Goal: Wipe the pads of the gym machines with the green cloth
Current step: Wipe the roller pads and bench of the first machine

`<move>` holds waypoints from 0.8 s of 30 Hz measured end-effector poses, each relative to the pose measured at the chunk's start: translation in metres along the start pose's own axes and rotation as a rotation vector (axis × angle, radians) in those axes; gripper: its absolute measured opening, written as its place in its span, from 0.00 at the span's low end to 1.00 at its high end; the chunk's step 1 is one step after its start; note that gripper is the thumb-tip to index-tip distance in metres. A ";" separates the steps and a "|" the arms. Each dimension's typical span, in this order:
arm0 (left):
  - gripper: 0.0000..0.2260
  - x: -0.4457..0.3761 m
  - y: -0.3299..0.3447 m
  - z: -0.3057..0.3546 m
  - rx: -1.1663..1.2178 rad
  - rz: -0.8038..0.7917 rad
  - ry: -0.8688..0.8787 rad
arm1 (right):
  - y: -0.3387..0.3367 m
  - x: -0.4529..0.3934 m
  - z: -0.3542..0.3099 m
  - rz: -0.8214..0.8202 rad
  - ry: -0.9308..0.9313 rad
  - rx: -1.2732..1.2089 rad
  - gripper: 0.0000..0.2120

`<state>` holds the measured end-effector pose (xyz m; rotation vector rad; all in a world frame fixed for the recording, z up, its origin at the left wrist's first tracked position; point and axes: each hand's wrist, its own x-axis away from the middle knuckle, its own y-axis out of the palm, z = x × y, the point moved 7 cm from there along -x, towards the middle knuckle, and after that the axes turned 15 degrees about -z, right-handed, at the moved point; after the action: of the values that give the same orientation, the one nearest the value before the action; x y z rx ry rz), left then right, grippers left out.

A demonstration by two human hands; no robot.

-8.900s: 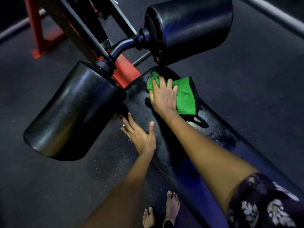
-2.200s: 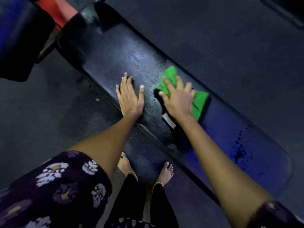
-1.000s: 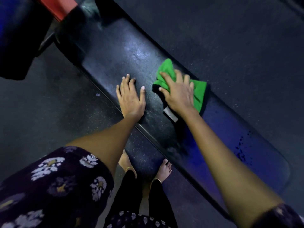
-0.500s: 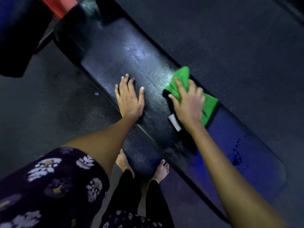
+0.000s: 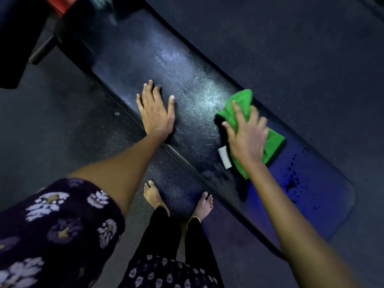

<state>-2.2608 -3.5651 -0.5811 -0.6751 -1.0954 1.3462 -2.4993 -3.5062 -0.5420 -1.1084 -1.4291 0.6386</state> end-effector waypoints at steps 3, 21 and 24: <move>0.26 0.003 0.003 0.010 -0.128 -0.043 0.056 | -0.017 -0.029 0.035 0.016 0.241 -0.129 0.28; 0.27 0.050 0.036 0.067 -0.068 -0.166 0.311 | -0.018 -0.027 0.058 0.077 0.301 -0.172 0.28; 0.27 0.050 0.036 0.064 -0.068 -0.160 0.285 | -0.002 -0.001 0.035 0.028 0.055 -0.062 0.29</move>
<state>-2.3392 -3.5240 -0.5780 -0.7861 -0.9464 1.0441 -2.5332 -3.5007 -0.5471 -1.1876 -1.3966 0.5820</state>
